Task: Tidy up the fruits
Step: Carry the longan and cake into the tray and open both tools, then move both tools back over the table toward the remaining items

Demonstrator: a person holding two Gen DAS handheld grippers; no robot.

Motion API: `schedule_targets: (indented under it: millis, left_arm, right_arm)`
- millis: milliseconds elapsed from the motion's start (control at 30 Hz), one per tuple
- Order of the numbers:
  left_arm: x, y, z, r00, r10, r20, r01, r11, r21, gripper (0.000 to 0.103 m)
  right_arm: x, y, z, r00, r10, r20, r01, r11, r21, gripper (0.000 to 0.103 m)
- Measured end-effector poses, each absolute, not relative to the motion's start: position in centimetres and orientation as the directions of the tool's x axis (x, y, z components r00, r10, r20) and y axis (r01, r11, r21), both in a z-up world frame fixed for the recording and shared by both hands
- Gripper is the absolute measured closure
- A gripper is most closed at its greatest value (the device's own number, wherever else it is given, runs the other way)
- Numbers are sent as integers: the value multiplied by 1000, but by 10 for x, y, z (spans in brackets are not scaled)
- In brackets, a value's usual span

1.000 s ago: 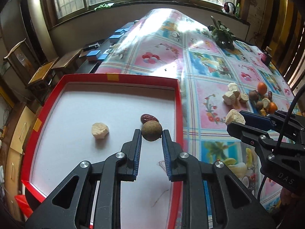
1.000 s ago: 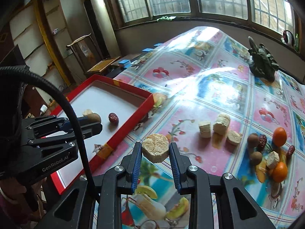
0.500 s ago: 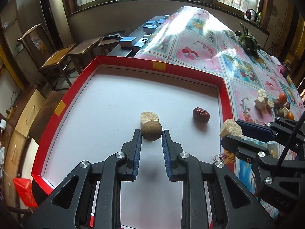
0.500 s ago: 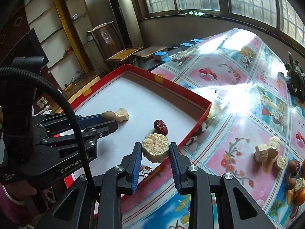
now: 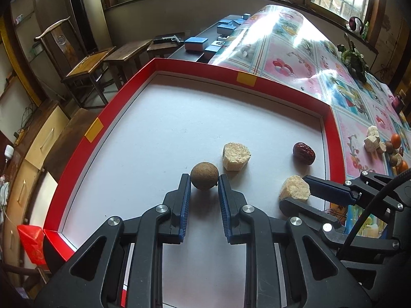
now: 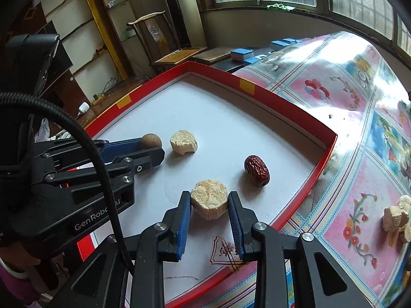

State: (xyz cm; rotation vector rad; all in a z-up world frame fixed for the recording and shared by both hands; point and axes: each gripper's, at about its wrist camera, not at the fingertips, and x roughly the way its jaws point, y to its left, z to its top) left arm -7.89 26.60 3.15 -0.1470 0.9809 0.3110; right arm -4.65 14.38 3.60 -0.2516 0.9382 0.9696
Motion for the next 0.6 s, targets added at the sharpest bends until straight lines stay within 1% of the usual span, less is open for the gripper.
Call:
schedule_targets:
  millis: [100,133,167,200,267,300,600]
  left_arm:
    - [-79,270,30,513,189,-837,-336,942,8,82]
    - [-79,270,30,512,188,-838,-339,941,4,82]
    - [-79,271,30,511,188,-839,-342,940,2,79]
    - [-78,271,30,509,186,-840,-346,938,-1,75]
    - [-78,271,31,512,176,-841,-349,937,-17,44]
    - [-79,270,33,520,173,-836,-349,937,-23,41]
    - [-79,246,52,560,169,-811,-318,948,-22,41]
  right_arm:
    - [-48,145,35,215,607,-765,-795,564,223,74]
    - [-47,144,35,210,614,-761,-792,564,236,69]
    - [-46,142,36,208,623,-754,-788,563,248,66]
    - [-46,139,38,210,633,-745,-785,564,257,61]
    - [-47,133,42,220,642,-734,-780,568,263,60]
    - [-47,129,44,226,643,-732,-777,572,263,60]
    - [-49,82,63,311,632,-710,-746,625,230,60]
